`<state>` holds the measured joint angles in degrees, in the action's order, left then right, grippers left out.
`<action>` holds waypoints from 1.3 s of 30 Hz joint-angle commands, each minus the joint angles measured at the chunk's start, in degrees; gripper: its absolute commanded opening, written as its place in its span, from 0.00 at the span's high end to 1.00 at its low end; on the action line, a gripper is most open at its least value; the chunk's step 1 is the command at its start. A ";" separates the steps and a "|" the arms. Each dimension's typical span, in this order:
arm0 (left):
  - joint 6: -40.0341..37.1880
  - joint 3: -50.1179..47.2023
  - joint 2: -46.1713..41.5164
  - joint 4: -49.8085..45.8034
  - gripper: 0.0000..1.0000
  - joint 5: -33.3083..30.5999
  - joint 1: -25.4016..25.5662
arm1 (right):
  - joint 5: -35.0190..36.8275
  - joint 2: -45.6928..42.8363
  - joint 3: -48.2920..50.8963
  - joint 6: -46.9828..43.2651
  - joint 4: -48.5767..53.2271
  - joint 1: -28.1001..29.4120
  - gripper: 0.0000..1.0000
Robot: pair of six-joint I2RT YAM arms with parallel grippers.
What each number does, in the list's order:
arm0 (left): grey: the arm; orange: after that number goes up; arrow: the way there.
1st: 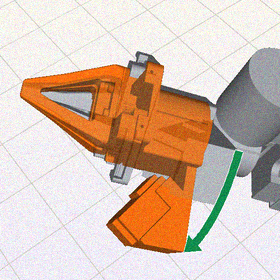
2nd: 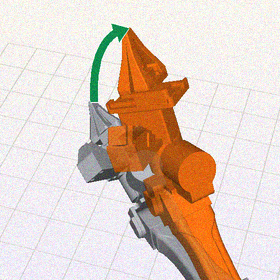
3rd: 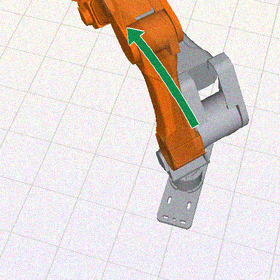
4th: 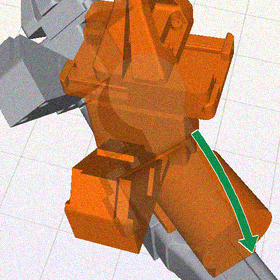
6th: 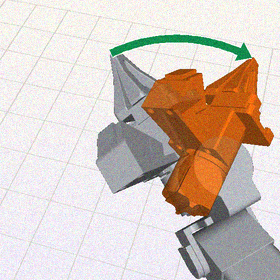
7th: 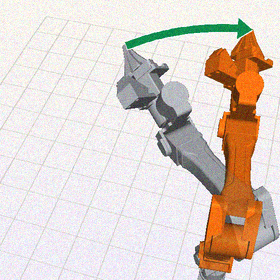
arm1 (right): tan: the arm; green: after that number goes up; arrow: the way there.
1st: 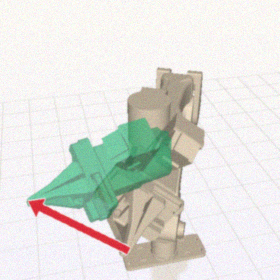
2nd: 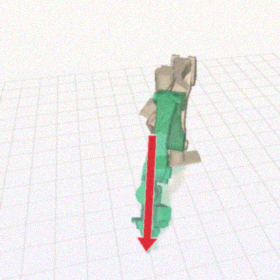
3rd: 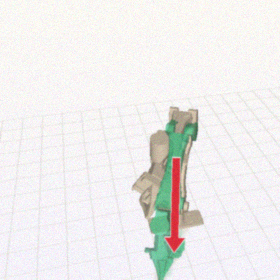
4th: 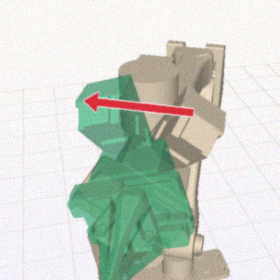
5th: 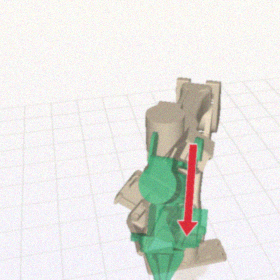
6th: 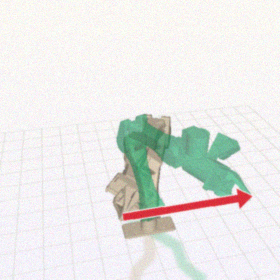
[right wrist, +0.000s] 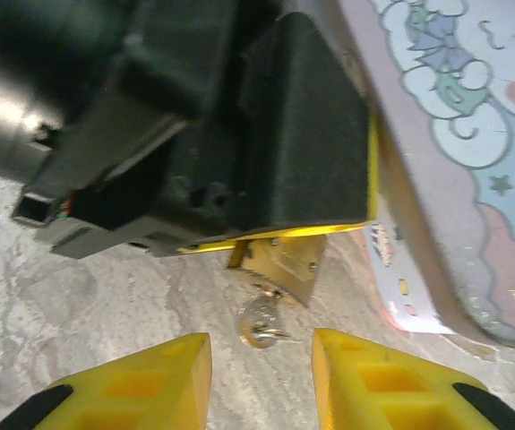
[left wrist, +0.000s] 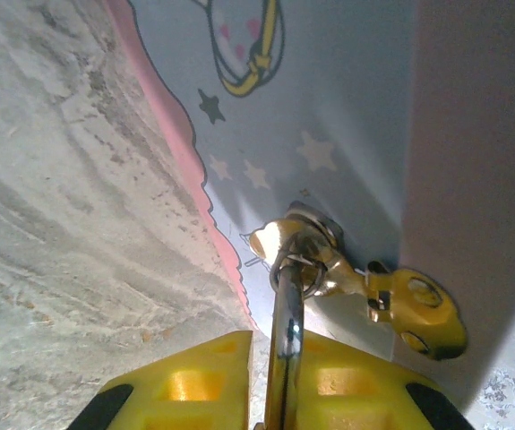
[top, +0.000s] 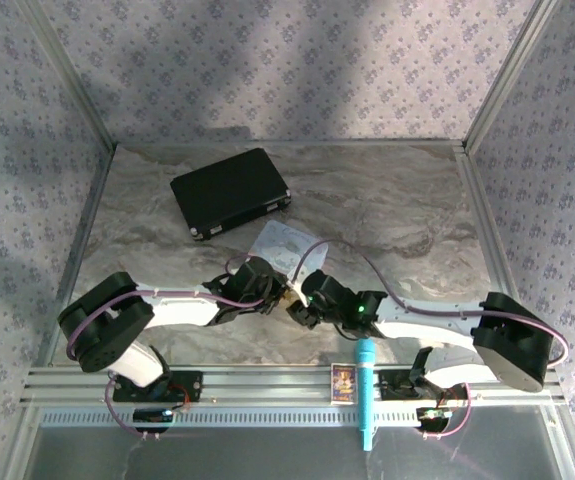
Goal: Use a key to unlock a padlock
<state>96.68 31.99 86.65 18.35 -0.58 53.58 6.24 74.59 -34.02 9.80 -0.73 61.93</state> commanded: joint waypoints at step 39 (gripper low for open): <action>1.49 -1.54 -3.28 2.05 1.00 2.78 0.12 | 4.92 7.46 -0.65 -0.82 -3.92 -0.34 0.80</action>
<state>96.95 30.89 85.49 18.46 -0.86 53.15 5.17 80.84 -33.36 9.37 -8.12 60.97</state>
